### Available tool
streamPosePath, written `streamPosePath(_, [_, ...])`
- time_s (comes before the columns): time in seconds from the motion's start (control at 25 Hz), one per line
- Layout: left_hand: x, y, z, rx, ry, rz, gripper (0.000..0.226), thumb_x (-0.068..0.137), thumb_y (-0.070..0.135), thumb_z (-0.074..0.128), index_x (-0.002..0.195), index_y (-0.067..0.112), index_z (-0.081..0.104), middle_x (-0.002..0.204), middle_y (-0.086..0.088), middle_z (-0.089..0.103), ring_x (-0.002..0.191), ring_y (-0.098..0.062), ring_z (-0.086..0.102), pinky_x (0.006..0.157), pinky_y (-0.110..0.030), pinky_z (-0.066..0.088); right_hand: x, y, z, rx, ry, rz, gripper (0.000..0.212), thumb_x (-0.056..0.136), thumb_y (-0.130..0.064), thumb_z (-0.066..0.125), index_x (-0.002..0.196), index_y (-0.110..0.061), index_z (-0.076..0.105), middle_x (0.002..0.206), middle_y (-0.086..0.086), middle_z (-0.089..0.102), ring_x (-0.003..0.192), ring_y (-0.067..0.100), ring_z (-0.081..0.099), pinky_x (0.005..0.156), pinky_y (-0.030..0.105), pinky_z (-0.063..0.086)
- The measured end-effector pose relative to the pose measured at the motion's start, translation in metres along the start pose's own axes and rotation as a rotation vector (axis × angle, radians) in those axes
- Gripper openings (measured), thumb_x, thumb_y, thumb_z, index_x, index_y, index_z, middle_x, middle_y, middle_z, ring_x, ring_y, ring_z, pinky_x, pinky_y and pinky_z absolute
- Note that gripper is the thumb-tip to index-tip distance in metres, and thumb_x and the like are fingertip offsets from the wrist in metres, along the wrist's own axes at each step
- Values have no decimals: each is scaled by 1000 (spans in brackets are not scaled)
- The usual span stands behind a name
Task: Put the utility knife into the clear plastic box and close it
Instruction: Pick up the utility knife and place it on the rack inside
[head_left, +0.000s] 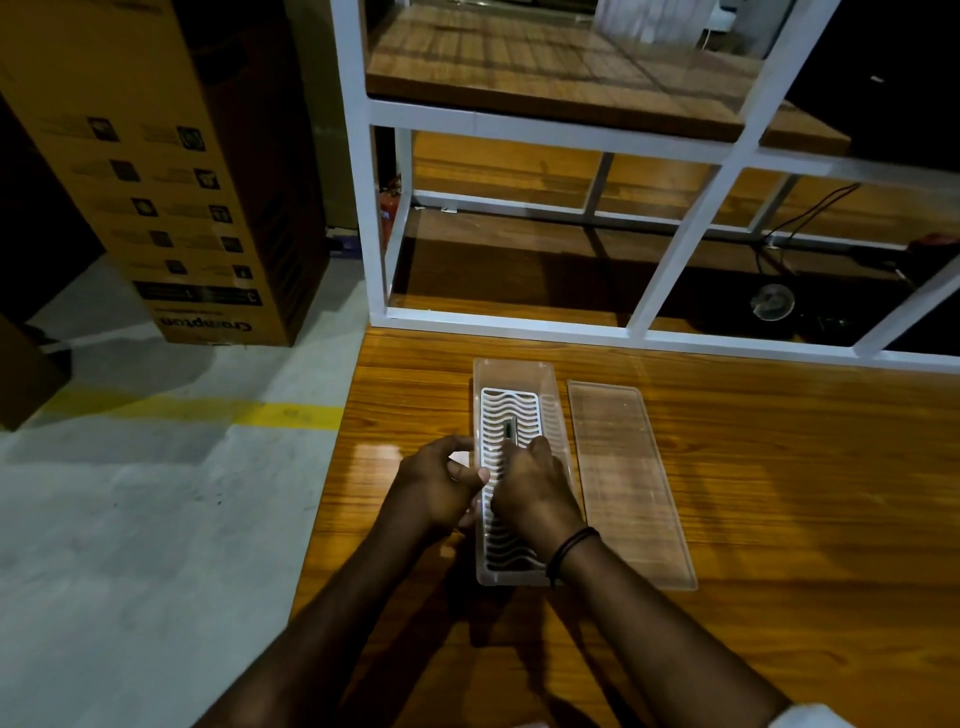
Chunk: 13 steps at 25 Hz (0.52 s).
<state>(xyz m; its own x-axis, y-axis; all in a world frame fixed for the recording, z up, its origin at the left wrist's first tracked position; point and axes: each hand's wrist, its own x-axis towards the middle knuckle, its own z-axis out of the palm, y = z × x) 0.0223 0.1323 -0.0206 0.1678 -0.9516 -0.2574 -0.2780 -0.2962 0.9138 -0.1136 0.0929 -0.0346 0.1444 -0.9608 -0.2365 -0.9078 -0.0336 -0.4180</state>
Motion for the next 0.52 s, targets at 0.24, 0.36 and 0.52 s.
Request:
streamPosePath(0.24, [1, 0, -1, 30, 17, -21, 31, 92, 12, 73, 122, 19, 71, 51, 9, 67, 41, -4, 63, 40, -20, 51, -10, -7, 4, -257, -22, -54, 73, 88, -31, 64, 152, -15, 33, 152, 21, 29, 134, 42, 36, 114, 47, 33])
streamPosePath(0.36, [-2, 2, 0, 45, 24, -12, 32, 91, 14, 74, 122, 20, 71, 58, 7, 68, 43, -3, 64, 39, -19, 47, -14, -10, -2, -222, -8, -43, 70, 88, -32, 66, 150, -16, 38, 153, 22, 25, 133, 43, 38, 112, 46, 38])
streamPosePath(0.52, [-3, 1, 2, 77, 50, -14, 30, 90, 21, 74, 120, 26, 72, 65, 7, 70, 50, -4, 67, 45, -17, 46, -20, -6, -13, -77, 104, -126, 60, 94, -33, 60, 150, -19, 42, 151, 16, 32, 132, 37, 47, 109, 43, 46])
